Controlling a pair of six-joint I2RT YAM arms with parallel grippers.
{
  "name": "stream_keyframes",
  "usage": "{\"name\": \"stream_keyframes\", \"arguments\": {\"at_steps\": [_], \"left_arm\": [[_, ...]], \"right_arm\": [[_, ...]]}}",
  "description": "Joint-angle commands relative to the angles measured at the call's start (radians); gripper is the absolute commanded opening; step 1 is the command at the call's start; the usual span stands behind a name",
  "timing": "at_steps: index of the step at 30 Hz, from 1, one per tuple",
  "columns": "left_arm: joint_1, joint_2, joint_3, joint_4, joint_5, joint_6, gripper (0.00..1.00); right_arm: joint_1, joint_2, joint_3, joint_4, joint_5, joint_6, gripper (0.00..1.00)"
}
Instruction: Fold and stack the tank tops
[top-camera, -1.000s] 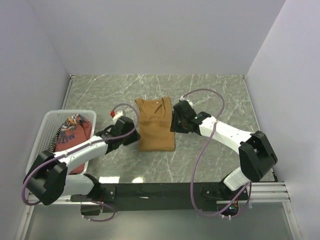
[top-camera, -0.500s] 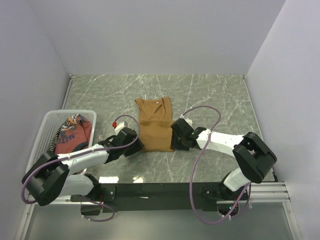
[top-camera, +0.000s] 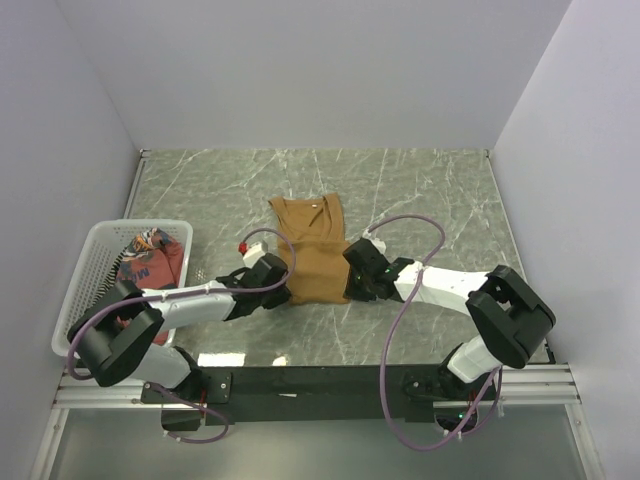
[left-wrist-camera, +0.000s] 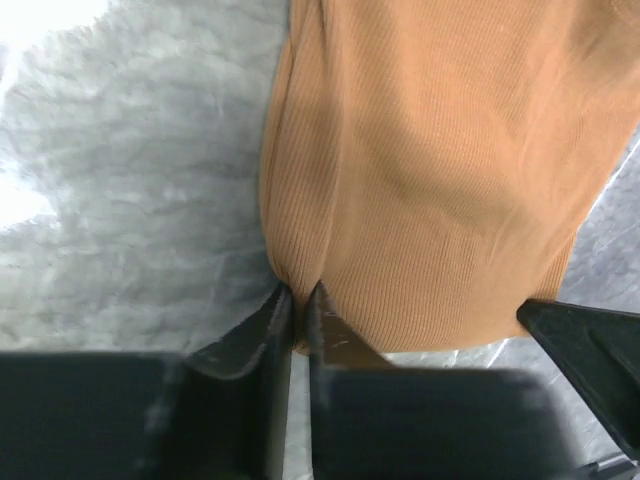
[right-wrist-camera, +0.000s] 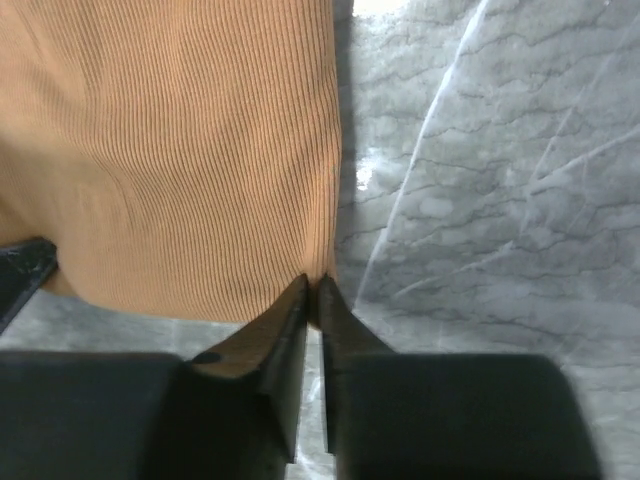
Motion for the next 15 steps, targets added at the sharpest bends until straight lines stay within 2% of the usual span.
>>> {"name": "stream_keyframes", "arguments": {"at_steps": [1, 2, 7, 9, 10, 11, 12, 13, 14, 15], "left_arm": [[-0.035, 0.022, -0.006, -0.135, -0.014, -0.007, 0.06], [-0.046, -0.002, -0.012, -0.159, -0.006, -0.018, 0.03], [-0.140, -0.117, -0.055, -0.247, 0.023, -0.071, 0.00], [-0.193, -0.174, -0.083, -0.271, 0.041, -0.110, 0.01], [-0.207, -0.189, -0.098, -0.292, 0.049, -0.125, 0.04], [-0.224, -0.221, -0.107, -0.299, 0.067, -0.143, 0.11], [-0.230, -0.260, -0.115, -0.311, 0.070, -0.153, 0.31], [-0.233, -0.260, -0.113, -0.320, 0.070, -0.153, 0.39], [-0.235, -0.310, -0.106, -0.334, 0.064, -0.151, 0.45], [-0.235, -0.338, -0.091, -0.355, 0.035, -0.145, 0.56]], "right_arm": [[0.004, -0.021, -0.019, -0.031, 0.026, -0.010, 0.12], [0.005, -0.041, -0.020, -0.043, 0.026, -0.013, 0.01], [0.079, -0.185, -0.088, -0.145, 0.052, -0.001, 0.00], [0.114, -0.225, -0.126, -0.163, 0.049, 0.028, 0.00], [0.143, -0.255, -0.137, -0.183, 0.051, 0.040, 0.00], [0.162, -0.268, -0.145, -0.192, 0.052, 0.051, 0.04], [0.188, -0.291, -0.158, -0.202, 0.057, 0.069, 0.10], [0.200, -0.303, -0.163, -0.206, 0.060, 0.077, 0.17], [0.208, -0.315, -0.166, -0.208, 0.066, 0.082, 0.30], [0.209, -0.328, -0.169, -0.211, 0.069, 0.079, 0.34]]}}
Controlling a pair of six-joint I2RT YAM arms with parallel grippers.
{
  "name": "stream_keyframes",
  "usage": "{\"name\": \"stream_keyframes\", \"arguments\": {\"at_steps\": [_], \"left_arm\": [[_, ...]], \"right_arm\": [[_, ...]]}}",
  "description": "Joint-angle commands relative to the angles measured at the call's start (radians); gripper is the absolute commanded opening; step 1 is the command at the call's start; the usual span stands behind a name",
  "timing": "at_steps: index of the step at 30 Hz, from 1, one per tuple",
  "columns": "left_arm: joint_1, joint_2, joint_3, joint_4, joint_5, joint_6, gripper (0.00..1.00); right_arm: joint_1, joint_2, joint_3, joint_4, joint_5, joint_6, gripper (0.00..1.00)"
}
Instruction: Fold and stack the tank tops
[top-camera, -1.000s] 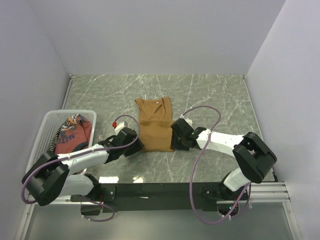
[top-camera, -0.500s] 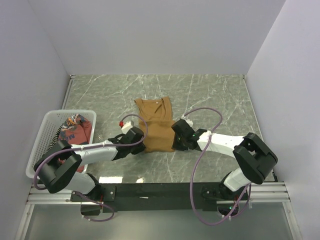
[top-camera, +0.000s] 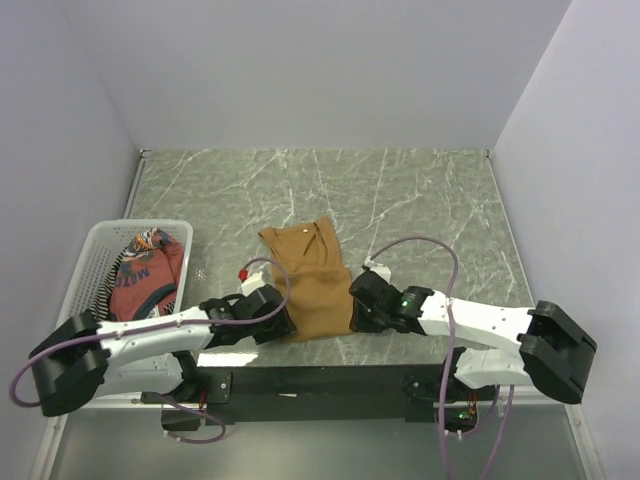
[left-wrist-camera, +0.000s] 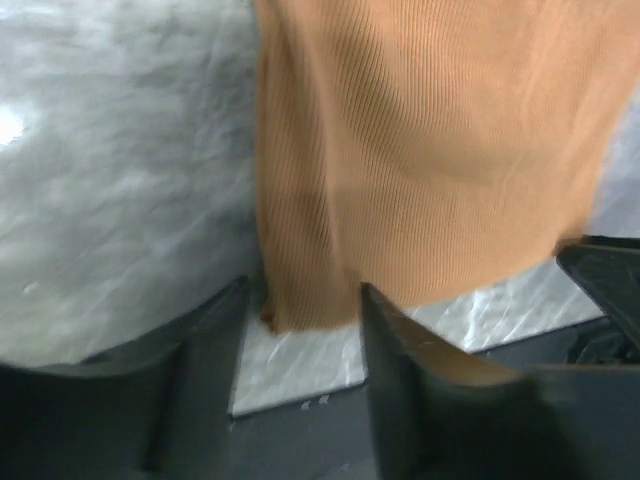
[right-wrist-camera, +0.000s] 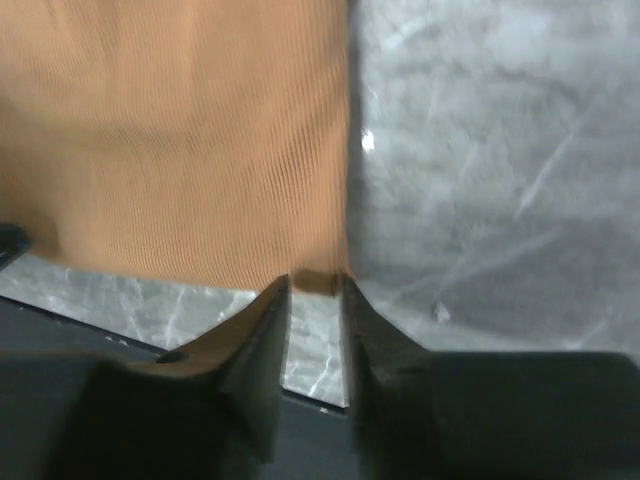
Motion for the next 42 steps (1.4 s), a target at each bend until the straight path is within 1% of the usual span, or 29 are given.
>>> {"name": "stream_keyframes", "arguments": {"at_steps": [1, 2, 4, 5, 7, 8, 9, 10, 11, 12, 13, 14, 15, 16, 17, 18, 19, 21, 22, 28, 32, 36, 42], "left_arm": [[-0.002, -0.097, 0.060, -0.124, -0.041, -0.022, 0.59], [0.015, -0.135, 0.091, -0.166, -0.076, -0.002, 0.62], [0.067, -0.155, 0.186, -0.195, -0.129, 0.032, 0.63], [0.161, -0.155, 0.214, -0.216, -0.133, 0.071, 0.63], [0.271, -0.140, 0.264, -0.201, -0.135, 0.130, 0.58], [0.379, -0.129, 0.272, -0.165, -0.127, 0.144, 0.57], [0.432, -0.112, 0.284, -0.148, -0.117, 0.156, 0.52], [0.473, -0.091, 0.310, -0.131, -0.126, 0.168, 0.49], [0.533, -0.036, 0.326, -0.109, -0.141, 0.185, 0.46], [0.561, -0.002, 0.341, -0.100, -0.146, 0.191, 0.43], [0.587, 0.066, 0.370, -0.089, -0.138, 0.202, 0.39], [0.636, 0.101, 0.378, -0.065, -0.118, 0.210, 0.35], [0.659, 0.134, 0.384, -0.021, -0.101, 0.219, 0.24], [0.678, 0.201, 0.401, 0.000, -0.089, 0.228, 0.19], [0.711, 0.236, 0.412, 0.013, -0.068, 0.233, 0.14], [0.725, 0.271, 0.424, 0.021, -0.057, 0.237, 0.04], [0.738, 0.338, 0.445, 0.047, -0.045, 0.251, 0.01], [0.756, 0.401, 0.471, 0.059, -0.023, 0.262, 0.01], [0.759, 0.458, 0.493, 0.079, -0.008, 0.276, 0.01], [0.759, 0.592, 0.535, 0.167, 0.092, 0.268, 0.01], [0.750, 0.639, 0.553, 0.239, 0.133, 0.265, 0.00], [0.736, 0.656, 0.582, 0.277, 0.160, 0.268, 0.02], [0.705, 0.665, 0.628, 0.279, 0.169, 0.279, 0.01]], "right_arm": [[0.016, -0.063, -0.011, -0.040, 0.046, 0.026, 0.38], [0.016, -0.073, 0.001, -0.040, 0.046, 0.023, 0.44], [0.016, -0.080, 0.033, -0.072, 0.077, 0.008, 0.45], [0.016, -0.079, 0.054, -0.088, 0.094, 0.003, 0.46], [0.013, -0.074, 0.113, -0.117, 0.138, -0.016, 0.46], [-0.002, -0.071, 0.145, -0.120, 0.145, -0.024, 0.46], [-0.008, -0.061, 0.160, -0.118, 0.145, -0.041, 0.46], [-0.014, -0.056, 0.176, -0.115, 0.146, -0.049, 0.45], [-0.025, -0.050, 0.202, -0.109, 0.148, -0.067, 0.44], [-0.031, -0.042, 0.217, -0.099, 0.145, -0.075, 0.44], [-0.036, -0.022, 0.232, -0.095, 0.143, -0.081, 0.42], [-0.039, -0.010, 0.263, -0.089, 0.142, -0.089, 0.38], [-0.046, 0.016, 0.278, -0.074, 0.135, -0.107, 0.36], [-0.051, 0.033, 0.295, -0.068, 0.129, -0.118, 0.36], [-0.054, 0.053, 0.335, -0.068, 0.125, -0.125, 0.35], [-0.056, 0.093, 0.357, -0.074, 0.125, -0.141, 0.33], [-0.056, 0.108, 0.375, -0.079, 0.123, -0.148, 0.33], [-0.057, 0.143, 0.418, -0.086, 0.129, -0.161, 0.32], [-0.060, 0.150, 0.427, -0.085, 0.128, -0.164, 0.31], [-0.073, 0.168, 0.441, -0.066, 0.109, -0.165, 0.30], [-0.074, 0.164, 0.427, -0.059, 0.106, -0.161, 0.30], [-0.079, 0.150, 0.418, -0.052, 0.109, -0.161, 0.30], [-0.088, 0.134, 0.400, -0.048, 0.108, -0.161, 0.30]]}}
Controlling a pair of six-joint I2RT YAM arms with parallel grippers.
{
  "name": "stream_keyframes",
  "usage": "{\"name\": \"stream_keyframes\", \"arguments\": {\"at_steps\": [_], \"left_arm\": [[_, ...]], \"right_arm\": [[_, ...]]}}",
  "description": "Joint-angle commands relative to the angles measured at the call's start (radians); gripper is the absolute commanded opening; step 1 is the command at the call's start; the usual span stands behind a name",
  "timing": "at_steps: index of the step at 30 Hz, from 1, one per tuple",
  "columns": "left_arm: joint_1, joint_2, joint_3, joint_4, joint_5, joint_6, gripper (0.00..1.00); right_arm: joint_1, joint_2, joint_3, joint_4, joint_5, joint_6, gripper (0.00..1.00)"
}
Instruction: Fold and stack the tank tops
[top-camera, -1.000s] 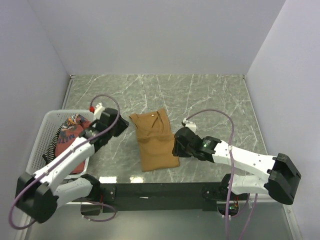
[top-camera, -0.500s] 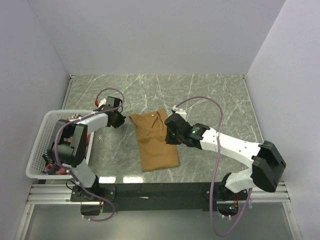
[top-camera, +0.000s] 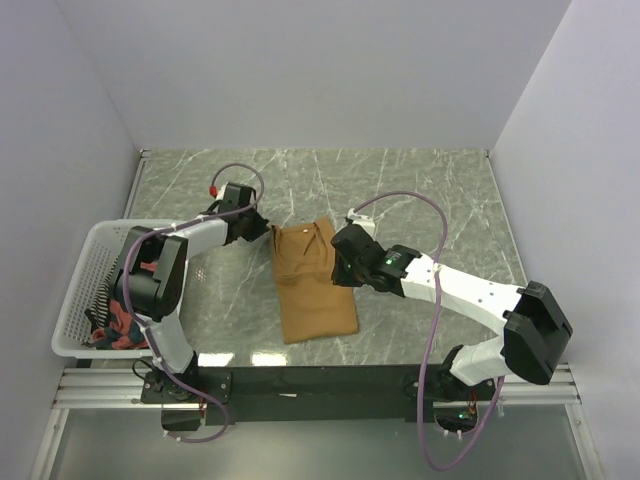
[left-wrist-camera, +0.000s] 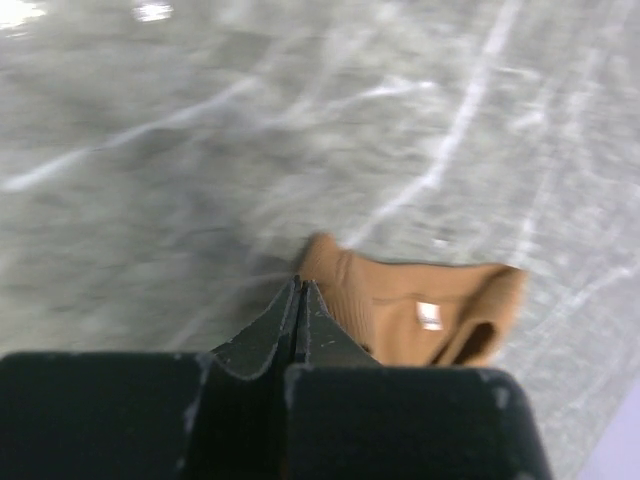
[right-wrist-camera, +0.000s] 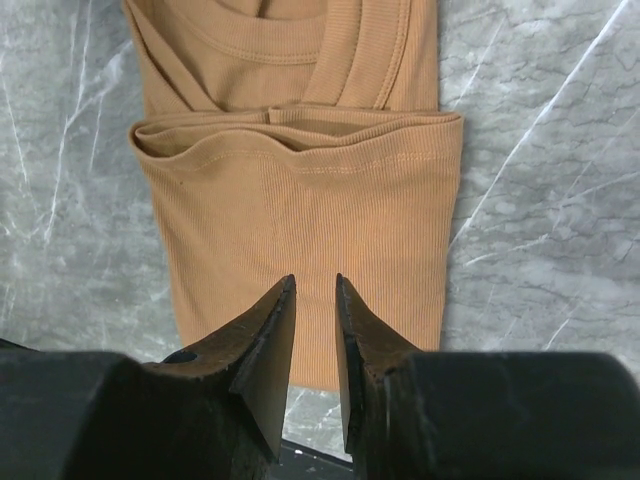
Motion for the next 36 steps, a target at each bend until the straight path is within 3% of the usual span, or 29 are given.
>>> {"name": "stream_keyframes", "arguments": {"at_steps": [1, 24, 36], "left_arm": [[-0.017, 0.001, 0.051, 0.055, 0.026, 0.018, 0.01], [-0.091, 0.124, 0.092, 0.068, 0.023, 0.012, 0.01], [-0.078, 0.191, 0.210, -0.067, -0.214, -0.066, 0.05]], "right_arm": [[-0.013, -0.030, -0.001, 0.028, 0.010, -0.013, 0.29], [-0.040, -0.012, -0.044, 0.063, -0.008, -0.013, 0.29], [-0.051, -0.033, -0.133, 0.109, -0.036, 0.015, 0.29]]}}
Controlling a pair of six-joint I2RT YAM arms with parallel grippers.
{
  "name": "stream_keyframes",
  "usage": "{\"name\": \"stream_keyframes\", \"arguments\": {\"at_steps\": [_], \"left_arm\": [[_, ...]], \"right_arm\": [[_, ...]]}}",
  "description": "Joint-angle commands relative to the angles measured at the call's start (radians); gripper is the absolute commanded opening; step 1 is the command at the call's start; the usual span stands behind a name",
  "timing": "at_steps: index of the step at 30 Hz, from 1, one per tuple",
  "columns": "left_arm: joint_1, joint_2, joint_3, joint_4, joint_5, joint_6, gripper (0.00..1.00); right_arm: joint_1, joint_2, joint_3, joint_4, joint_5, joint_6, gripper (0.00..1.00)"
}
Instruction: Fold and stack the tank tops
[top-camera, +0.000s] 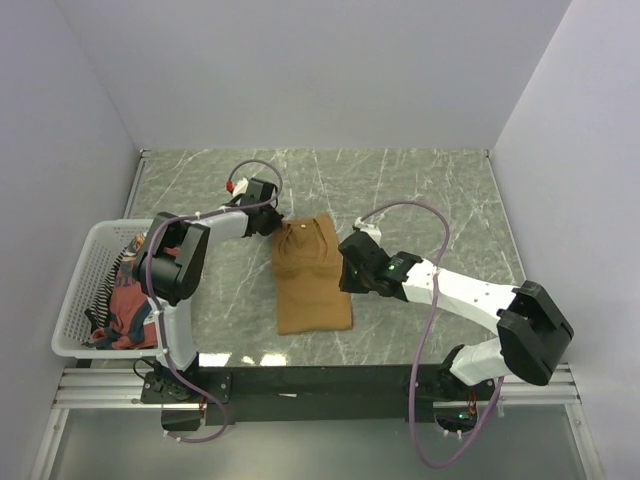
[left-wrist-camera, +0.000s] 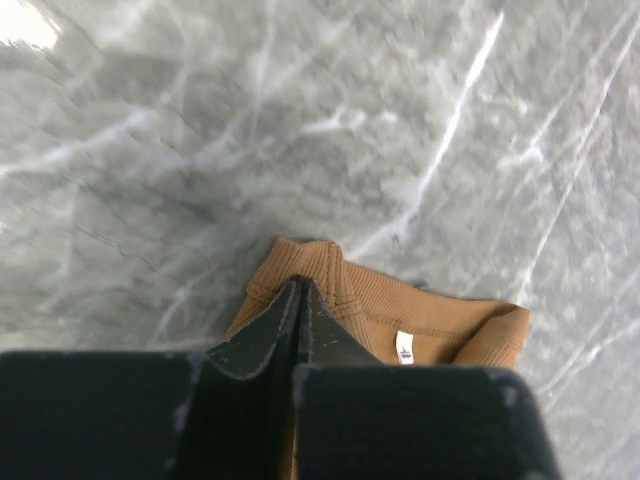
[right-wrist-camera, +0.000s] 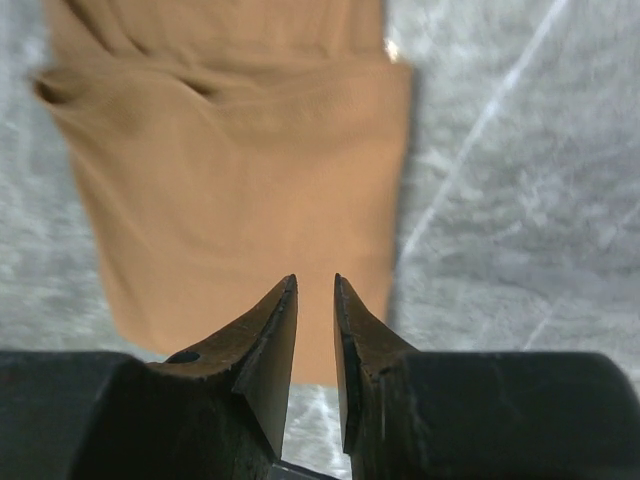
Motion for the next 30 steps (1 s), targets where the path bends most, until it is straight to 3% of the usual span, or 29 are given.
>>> {"name": "stream_keyframes", "arguments": {"at_steps": [1, 6, 11, 15, 23, 30], "left_arm": [[0.009, 0.029, 0.055, -0.054, -0.101, -0.005, 0.07], [0.009, 0.006, 0.104, 0.009, -0.031, 0.072, 0.20], [0.007, -0.089, 0.097, 0.034, 0.014, 0.124, 0.40], [-0.025, -0.257, 0.037, -0.062, -0.023, 0.112, 0.48], [-0.240, -0.674, -0.340, -0.346, -0.228, -0.088, 0.50], [-0.439, -0.969, -0.650, -0.396, -0.199, -0.285, 0.58]], "right_arm": [[-0.007, -0.035, -0.040, 0.040, -0.007, 0.011, 0.29], [-0.006, -0.055, -0.055, 0.037, 0.001, 0.012, 0.39], [-0.006, -0.089, -0.055, 0.012, 0.007, 0.018, 0.41], [-0.006, -0.138, -0.139, 0.015, -0.021, 0.070, 0.43], [0.029, -0.256, -0.344, 0.126, -0.142, 0.177, 0.45], [0.040, -0.261, -0.439, 0.250, -0.197, 0.258, 0.48]]}}
